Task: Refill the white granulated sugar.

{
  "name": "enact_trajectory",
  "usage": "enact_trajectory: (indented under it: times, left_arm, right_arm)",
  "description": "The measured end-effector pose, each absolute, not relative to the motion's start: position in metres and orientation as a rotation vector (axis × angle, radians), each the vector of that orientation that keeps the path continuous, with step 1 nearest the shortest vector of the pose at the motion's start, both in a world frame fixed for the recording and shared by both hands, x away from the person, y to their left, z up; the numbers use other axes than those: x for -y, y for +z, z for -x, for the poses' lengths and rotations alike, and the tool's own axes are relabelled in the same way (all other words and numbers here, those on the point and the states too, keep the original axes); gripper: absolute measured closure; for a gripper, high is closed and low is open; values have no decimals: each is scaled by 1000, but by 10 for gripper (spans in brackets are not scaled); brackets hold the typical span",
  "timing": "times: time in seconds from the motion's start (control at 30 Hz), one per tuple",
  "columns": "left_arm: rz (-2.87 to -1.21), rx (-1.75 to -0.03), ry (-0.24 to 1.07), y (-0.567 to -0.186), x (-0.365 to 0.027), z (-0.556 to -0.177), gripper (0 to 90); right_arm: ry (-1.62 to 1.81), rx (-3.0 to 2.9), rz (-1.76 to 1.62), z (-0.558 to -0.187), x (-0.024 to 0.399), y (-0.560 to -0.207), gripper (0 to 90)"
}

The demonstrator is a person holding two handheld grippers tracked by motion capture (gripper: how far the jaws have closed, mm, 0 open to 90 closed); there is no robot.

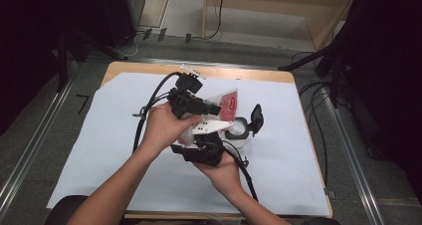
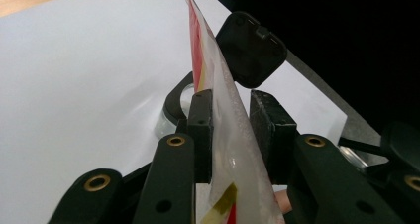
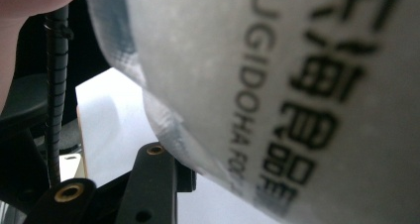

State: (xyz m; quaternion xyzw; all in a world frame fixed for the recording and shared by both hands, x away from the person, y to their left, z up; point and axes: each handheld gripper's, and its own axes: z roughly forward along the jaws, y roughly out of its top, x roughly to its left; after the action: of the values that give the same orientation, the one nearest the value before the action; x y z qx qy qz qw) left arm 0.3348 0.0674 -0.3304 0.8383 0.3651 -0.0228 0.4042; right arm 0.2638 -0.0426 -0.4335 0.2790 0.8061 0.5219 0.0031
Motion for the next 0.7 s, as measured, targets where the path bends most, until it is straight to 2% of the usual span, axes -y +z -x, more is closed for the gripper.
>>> enact_trajectory:
  times: [0.7]
  left_arm:
    - [-2109,-919,-77,-334,-66,-336,728]
  right_arm:
    - [1617,-2537,-891,-264,43,-436,636]
